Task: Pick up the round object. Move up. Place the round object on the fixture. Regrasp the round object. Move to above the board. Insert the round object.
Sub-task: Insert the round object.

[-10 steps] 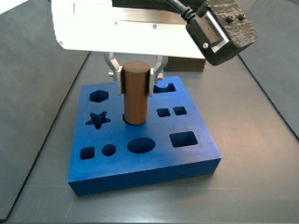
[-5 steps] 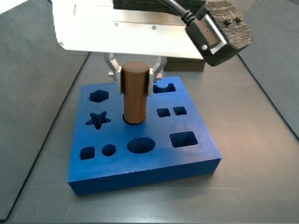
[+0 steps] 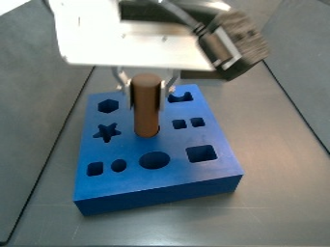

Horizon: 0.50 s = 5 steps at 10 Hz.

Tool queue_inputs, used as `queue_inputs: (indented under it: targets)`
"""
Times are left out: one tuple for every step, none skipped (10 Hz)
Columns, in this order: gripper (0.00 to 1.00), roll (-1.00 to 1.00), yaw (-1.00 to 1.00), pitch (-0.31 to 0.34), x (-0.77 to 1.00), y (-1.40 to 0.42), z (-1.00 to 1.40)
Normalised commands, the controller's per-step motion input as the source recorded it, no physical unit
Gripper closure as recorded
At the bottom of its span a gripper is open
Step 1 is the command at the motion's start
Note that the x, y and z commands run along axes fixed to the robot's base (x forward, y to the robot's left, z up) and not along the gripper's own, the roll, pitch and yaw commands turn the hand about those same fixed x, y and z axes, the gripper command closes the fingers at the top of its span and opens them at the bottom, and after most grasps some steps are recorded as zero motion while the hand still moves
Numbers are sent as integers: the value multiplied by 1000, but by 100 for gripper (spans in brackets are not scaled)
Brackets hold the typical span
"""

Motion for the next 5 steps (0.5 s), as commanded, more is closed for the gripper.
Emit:
queue_inputs:
  targets:
    - [100, 40, 0, -637, -140, -14, -637]
    - [100, 46, 0, -643, -109, 0, -631]
    - [100, 97, 0, -631, -106, 0, -626]
    - [100, 274, 0, -654, -151, -129, -589]
    - [100, 554, -3, -594, -83, -211, -457]
